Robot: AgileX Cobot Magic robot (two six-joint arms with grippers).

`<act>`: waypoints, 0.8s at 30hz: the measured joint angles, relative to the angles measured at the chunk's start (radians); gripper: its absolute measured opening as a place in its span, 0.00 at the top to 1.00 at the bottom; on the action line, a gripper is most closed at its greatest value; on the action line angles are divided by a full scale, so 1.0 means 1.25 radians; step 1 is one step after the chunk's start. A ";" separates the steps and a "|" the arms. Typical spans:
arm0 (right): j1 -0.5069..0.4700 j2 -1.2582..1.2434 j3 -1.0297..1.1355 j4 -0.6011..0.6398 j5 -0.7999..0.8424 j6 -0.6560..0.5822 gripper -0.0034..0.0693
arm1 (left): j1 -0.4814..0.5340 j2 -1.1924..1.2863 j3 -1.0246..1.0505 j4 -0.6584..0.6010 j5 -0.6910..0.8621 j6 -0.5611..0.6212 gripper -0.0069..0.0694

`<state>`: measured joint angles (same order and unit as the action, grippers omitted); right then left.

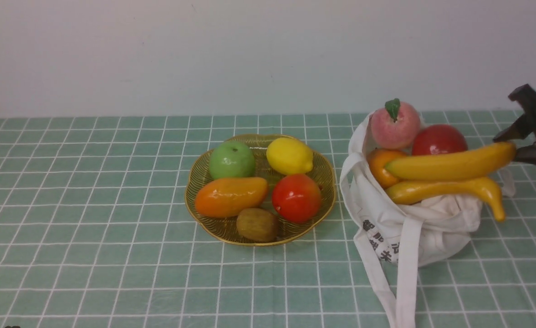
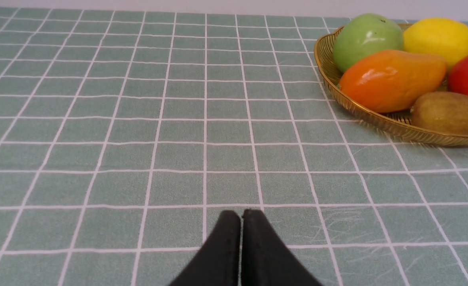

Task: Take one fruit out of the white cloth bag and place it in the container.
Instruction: 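Take the banana out of the bag and place it in the fruit dish with the right gripper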

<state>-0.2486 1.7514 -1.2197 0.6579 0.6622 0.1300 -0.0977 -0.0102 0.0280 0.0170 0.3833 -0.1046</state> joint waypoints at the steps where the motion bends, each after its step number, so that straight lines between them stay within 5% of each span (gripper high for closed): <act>1: -0.010 -0.013 0.000 0.000 0.002 0.000 0.59 | 0.000 0.000 0.000 0.000 0.000 0.000 0.92; 8: -0.030 -0.089 0.000 0.007 0.020 -0.009 0.59 | 0.000 0.000 0.000 0.000 0.000 0.000 0.92; 13: -0.025 -0.171 0.000 0.106 0.068 -0.099 0.59 | 0.000 0.000 0.000 0.000 0.000 0.000 0.92; 20: 0.147 -0.219 0.000 0.376 0.053 -0.422 0.59 | 0.000 0.000 0.000 0.000 0.000 0.000 0.92; 24: 0.306 -0.159 -0.004 0.491 -0.017 -0.692 0.59 | 0.000 0.000 0.000 0.000 0.000 0.000 0.92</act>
<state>0.1345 1.5533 -1.2253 1.2722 0.6412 -0.7350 -0.0977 -0.0102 0.0280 0.0170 0.3833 -0.1046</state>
